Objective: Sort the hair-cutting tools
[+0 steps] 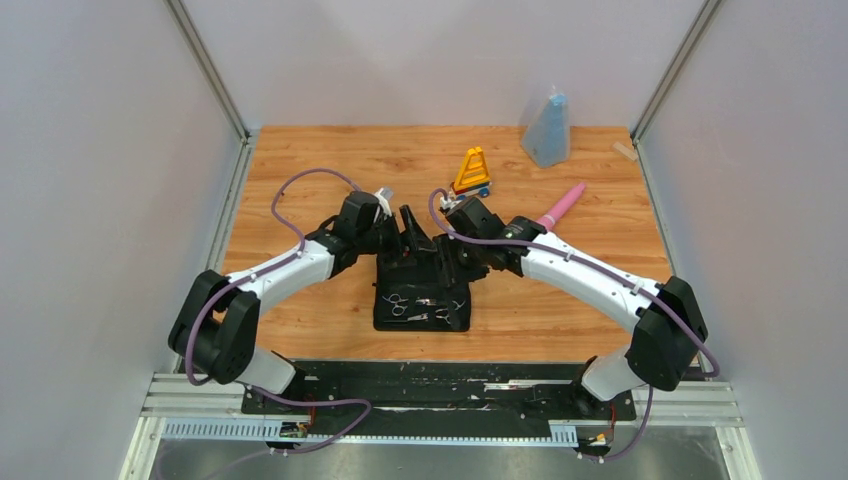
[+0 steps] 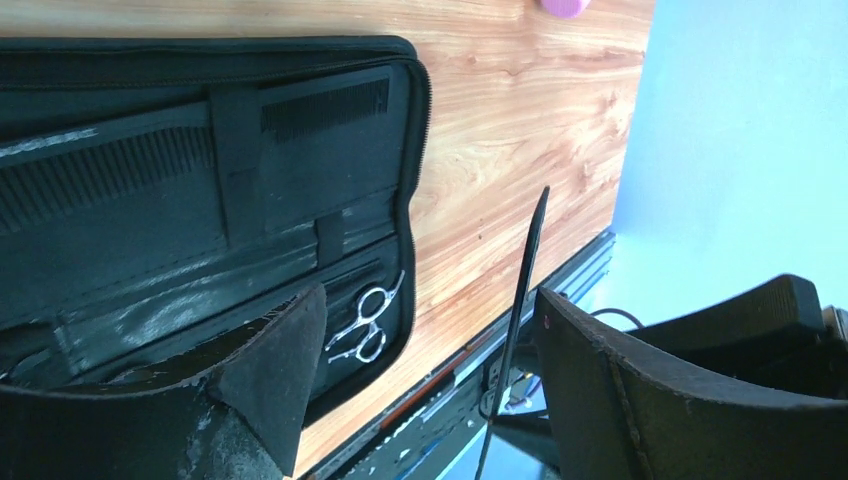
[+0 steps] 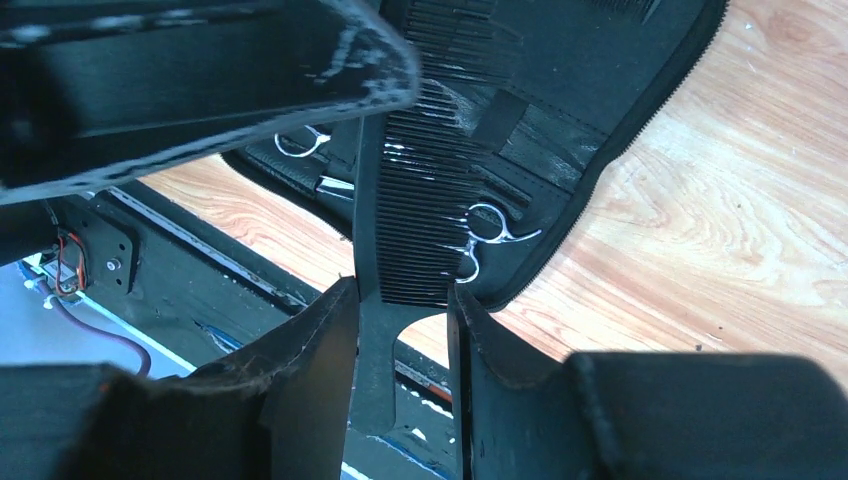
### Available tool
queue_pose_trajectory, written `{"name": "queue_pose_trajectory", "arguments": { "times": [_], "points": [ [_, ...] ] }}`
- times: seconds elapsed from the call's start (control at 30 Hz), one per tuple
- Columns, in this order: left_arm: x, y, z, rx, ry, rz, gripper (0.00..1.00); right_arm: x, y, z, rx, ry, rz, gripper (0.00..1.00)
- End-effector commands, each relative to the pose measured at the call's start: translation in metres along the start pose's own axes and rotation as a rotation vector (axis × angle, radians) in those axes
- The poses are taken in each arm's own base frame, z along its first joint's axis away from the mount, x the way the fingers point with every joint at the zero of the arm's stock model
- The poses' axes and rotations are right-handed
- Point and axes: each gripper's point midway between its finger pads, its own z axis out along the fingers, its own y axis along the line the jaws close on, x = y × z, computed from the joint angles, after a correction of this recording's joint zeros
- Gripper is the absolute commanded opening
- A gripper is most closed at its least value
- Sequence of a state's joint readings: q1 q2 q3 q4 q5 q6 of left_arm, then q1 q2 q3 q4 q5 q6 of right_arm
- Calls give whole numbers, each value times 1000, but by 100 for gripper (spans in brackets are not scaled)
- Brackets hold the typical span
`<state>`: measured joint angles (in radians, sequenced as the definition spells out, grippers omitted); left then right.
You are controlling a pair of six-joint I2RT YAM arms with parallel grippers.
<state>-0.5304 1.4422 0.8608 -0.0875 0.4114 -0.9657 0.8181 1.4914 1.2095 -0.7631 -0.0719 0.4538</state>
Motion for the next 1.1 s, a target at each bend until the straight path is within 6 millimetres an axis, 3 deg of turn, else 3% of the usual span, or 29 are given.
{"name": "queue_pose_trajectory", "arguments": {
  "times": [0.0, 0.1, 0.27, 0.33, 0.4, 0.47, 0.63, 0.83, 0.93, 1.07],
  "points": [
    [-5, -30, 11, 99, -19, -15, 76, -16, 14, -6, -24, -48, -26, 0],
    [-1, -30, 19, 109, -9, -37, 57, -16, 18, -6, -28, -48, -31, 0],
    [2, -31, 21, 130, -23, -81, 11, -14, 19, -5, -19, -50, -40, 1],
    [-1, -29, 18, 114, -47, -88, 1, -16, 17, -6, -1, -69, -48, 7],
    [-2, -20, 13, 63, -74, -103, 0, -20, 14, -11, 26, -109, -74, 14],
    [-5, -10, 7, 2, -104, -118, 0, -23, 15, -18, 47, -162, -125, 30],
    [-18, 9, -14, -107, -164, -184, 0, -17, 29, -28, 63, -279, -314, 57],
    [-29, 24, -40, -157, -218, -254, 0, 7, 62, -32, -12, -387, -611, 60],
    [-33, 27, -53, -165, -252, -271, 0, 20, 76, -29, -65, -421, -752, 56],
    [-36, 27, -66, -161, -287, -289, 0, 27, 89, -23, -94, -458, -821, 56]
  ]
}}
